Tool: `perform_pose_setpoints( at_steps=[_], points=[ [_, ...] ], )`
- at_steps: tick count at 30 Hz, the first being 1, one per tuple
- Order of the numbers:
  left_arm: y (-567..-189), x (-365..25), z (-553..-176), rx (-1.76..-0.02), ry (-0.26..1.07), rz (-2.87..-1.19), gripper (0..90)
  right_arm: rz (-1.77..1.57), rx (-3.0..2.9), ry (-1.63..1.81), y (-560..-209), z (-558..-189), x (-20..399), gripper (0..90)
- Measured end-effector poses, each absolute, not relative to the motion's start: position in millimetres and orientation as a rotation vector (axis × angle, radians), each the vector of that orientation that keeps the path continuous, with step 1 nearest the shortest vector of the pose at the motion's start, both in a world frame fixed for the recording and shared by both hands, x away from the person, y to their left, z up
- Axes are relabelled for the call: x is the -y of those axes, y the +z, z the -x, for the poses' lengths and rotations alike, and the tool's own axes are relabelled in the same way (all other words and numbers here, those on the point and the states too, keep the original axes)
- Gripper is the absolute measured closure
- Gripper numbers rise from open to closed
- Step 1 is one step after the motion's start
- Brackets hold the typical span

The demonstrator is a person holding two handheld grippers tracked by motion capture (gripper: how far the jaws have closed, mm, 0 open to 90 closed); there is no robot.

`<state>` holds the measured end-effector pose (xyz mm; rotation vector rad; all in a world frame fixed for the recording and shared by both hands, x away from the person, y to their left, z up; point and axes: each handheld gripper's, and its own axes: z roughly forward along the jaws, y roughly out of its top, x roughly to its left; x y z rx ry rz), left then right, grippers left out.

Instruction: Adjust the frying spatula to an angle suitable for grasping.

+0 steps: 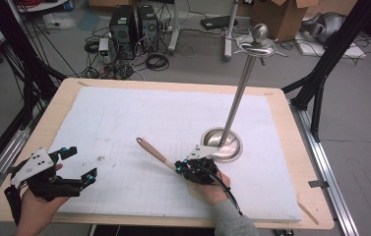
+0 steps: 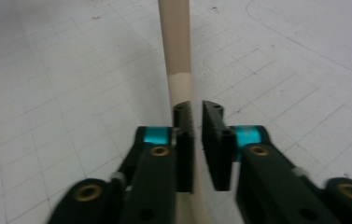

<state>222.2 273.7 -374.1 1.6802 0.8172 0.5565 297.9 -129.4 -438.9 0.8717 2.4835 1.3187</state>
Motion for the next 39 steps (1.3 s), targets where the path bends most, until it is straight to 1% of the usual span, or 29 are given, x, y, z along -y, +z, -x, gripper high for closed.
perform_pose_setpoints(
  at_steps=[1, 3, 8, 12, 17, 21, 27, 32, 34, 37, 39],
  points=[
    [-374, -274, -222, -0.818, 0.558, -1.680, 1.8, -0.866, -2.489, 1.327, -439, -298, 130, 75.9],
    [-374, -273, -222, -0.817, 0.557, -1.681, 1.8, -0.871, -2.491, 1.342, -439, -299, 130, 69.4],
    [-375, -273, -222, -0.819, 0.557, -1.679, 1.8, -0.869, -2.501, 1.368, -441, -302, 130, 47.6],
    [-375, -274, -223, -0.820, 0.558, -1.678, 1.8, -0.876, -2.535, 1.336, -444, -303, 127, 32.8],
    [-375, -274, -223, -0.821, 0.557, -1.681, 1.8, -0.806, -2.537, 1.312, -444, -301, 123, 21.1],
    [-376, -273, -223, -0.820, 0.556, -1.685, 1.8, -0.797, -2.549, 1.325, -444, -301, 124, 17.4],
    [-377, -273, -224, -0.826, 0.549, -1.687, 1.8, -0.825, -2.577, 1.300, -445, -303, 122, 18.2],
    [-378, -272, -226, -0.828, 0.547, -1.686, 1.8, -0.805, -2.606, 1.253, -446, -304, 118, 26.7],
    [-379, -272, -226, -0.832, 0.546, -1.688, 1.8, -0.812, -2.609, 1.249, -446, -305, 118, 28.0],
    [-379, -272, -225, -0.835, 0.546, -1.687, 1.8, -0.815, -2.611, 1.246, -447, -306, 118, 33.2],
    [-379, -272, -225, -0.833, 0.546, -1.686, 1.8, -0.807, -2.626, 1.213, -447, -306, 116, 34.7]
  ],
)
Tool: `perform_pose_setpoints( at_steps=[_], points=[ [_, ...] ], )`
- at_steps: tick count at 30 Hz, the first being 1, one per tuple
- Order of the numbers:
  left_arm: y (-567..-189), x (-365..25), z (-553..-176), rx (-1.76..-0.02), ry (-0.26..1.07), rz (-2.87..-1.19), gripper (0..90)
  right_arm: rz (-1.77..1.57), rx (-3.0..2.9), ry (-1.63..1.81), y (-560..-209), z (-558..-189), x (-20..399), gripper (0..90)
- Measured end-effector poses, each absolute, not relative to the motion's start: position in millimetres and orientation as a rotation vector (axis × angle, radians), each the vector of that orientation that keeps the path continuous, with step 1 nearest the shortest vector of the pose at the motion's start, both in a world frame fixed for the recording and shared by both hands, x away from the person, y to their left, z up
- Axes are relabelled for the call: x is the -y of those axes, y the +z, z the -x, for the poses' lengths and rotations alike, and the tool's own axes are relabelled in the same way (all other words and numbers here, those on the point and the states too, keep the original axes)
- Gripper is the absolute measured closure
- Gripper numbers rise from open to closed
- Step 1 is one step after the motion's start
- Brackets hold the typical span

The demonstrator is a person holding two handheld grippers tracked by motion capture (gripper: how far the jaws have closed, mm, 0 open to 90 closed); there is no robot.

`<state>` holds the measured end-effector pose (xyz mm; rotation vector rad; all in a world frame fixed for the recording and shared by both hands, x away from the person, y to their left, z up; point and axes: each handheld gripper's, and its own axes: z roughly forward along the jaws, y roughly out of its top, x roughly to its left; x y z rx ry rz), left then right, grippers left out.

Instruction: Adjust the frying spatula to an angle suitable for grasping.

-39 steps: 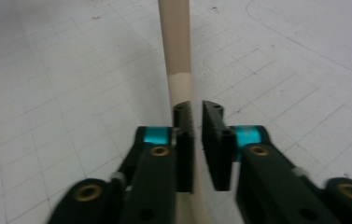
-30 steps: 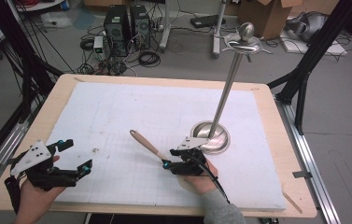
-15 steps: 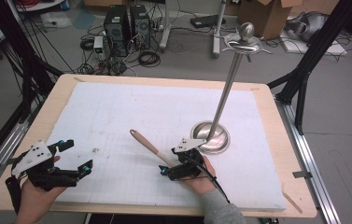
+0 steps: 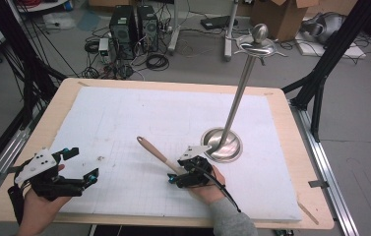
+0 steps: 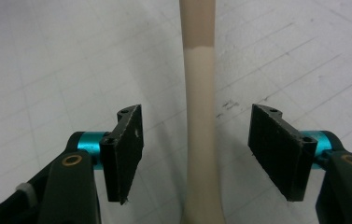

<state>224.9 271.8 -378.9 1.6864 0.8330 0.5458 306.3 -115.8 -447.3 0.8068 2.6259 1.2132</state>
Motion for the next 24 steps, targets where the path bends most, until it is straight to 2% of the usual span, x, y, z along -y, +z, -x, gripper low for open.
perform_pose_setpoints(
  at_steps=[12, 14, 16, 18, 24],
  points=[
    [-380.1, -273.4, -225.3, -0.840, 0.548, -1.685, 1.8, -0.785, -2.577, 1.127, -446.9, -299.8, 111.4, 59.1],
    [-380.4, -273.4, -225.2, -0.842, 0.549, -1.684, 1.8, -0.740, -2.581, 1.137, -447.0, -298.9, 111.2, 66.8],
    [-380.4, -273.4, -225.3, -0.841, 0.549, -1.686, 1.8, -0.717, -2.585, 1.135, -447.0, -297.4, 110.4, 69.0],
    [-380.6, -273.3, -225.2, -0.841, 0.550, -1.687, 1.8, -0.738, -2.586, 1.138, -446.8, -298.1, 111.4, 75.3],
    [-381.0, -273.7, -225.0, -0.843, 0.555, -1.691, 1.8, -0.746, -2.578, 1.134, -446.8, -297.7, 111.3, 77.6]
  ],
)
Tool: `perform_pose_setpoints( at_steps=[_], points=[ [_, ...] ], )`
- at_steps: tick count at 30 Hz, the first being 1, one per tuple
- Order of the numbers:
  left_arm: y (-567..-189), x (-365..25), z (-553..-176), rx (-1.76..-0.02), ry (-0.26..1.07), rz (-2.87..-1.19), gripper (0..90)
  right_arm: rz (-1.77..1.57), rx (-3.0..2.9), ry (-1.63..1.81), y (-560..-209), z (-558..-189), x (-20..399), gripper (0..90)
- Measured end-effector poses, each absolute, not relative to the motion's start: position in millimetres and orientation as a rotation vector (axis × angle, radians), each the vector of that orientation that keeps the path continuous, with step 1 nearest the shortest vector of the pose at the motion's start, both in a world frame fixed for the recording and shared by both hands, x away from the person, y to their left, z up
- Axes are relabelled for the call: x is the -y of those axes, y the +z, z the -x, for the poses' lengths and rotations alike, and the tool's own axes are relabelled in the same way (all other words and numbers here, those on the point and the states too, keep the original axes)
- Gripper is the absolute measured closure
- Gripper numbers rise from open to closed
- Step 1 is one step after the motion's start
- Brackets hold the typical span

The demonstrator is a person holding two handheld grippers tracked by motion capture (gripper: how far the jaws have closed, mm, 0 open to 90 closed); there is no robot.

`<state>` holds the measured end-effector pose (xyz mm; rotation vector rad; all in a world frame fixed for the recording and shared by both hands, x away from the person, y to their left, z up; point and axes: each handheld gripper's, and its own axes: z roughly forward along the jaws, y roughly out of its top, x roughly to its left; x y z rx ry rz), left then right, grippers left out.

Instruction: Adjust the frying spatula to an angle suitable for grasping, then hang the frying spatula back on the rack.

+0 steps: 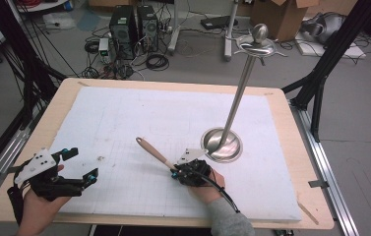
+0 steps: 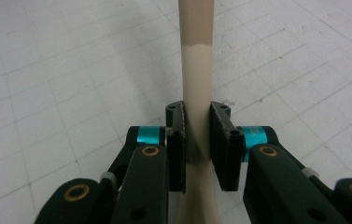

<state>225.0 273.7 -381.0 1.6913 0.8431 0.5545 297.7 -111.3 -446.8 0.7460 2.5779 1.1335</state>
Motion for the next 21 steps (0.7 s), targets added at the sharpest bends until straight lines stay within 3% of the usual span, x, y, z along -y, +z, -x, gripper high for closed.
perform_pose_setpoints(
  at_steps=[21],
  points=[
    [-380.8, -274.1, -225.6, -0.842, 0.554, -1.691, 1.8, -0.736, -2.543, 1.212, -437.0, -294.2, 120.7, 78.0]
  ],
)
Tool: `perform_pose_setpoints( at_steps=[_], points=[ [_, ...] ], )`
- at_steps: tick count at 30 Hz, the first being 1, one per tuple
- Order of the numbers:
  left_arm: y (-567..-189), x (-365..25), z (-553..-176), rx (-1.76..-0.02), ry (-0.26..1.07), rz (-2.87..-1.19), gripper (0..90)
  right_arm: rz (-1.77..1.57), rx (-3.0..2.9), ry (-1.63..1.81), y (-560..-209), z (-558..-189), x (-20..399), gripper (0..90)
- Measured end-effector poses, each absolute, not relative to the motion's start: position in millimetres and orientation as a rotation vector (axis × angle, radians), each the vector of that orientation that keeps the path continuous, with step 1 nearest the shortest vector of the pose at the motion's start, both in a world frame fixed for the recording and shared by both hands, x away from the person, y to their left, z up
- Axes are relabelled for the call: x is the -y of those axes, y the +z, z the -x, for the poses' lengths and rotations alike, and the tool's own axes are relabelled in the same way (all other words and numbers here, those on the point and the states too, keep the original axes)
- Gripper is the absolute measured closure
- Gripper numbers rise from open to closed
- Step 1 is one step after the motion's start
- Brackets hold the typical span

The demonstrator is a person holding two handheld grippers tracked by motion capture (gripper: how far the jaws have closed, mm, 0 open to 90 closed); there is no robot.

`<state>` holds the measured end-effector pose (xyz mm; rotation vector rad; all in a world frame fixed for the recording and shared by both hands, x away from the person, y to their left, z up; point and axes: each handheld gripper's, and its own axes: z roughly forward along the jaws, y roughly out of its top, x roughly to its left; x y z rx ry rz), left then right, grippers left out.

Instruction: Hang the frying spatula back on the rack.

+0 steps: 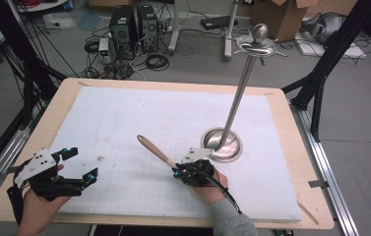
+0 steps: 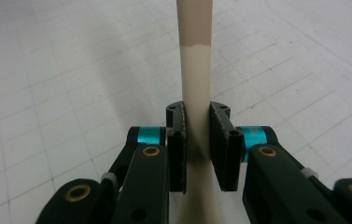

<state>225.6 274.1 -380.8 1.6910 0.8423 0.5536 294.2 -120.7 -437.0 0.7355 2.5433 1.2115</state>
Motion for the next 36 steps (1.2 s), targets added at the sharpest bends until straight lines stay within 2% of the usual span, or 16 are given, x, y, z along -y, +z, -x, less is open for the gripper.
perform_pose_setpoints(
  at_steps=[36],
  points=[
    [-382, -272, -226, -0.837, 0.547, -1.700, 1.8, -0.781, -2.476, 1.296, -391, -276, 200, 78.0]
  ],
)
